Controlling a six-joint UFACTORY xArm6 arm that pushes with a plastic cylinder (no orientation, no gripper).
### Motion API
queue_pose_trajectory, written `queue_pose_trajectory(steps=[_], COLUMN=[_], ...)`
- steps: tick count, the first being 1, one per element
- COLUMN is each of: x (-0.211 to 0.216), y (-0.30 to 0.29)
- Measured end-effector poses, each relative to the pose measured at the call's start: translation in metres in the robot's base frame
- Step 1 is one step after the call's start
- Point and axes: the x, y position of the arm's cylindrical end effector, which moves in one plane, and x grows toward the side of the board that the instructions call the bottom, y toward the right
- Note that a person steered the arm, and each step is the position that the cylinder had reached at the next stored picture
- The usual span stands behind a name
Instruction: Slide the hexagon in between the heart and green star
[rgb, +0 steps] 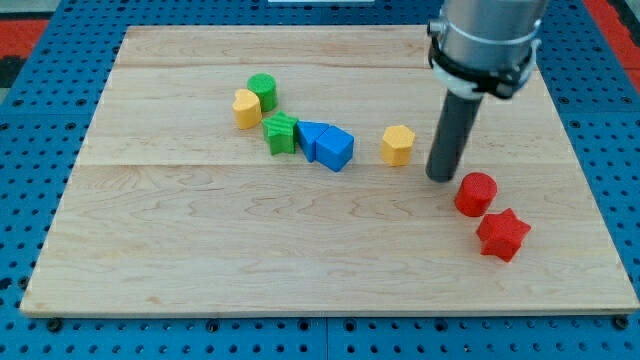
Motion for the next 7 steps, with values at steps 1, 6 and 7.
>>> queue_pose_trajectory(steps=[1,6,7], x=[0.02,-0.041,-0.063], y=[0.03,-0.022,-0.064])
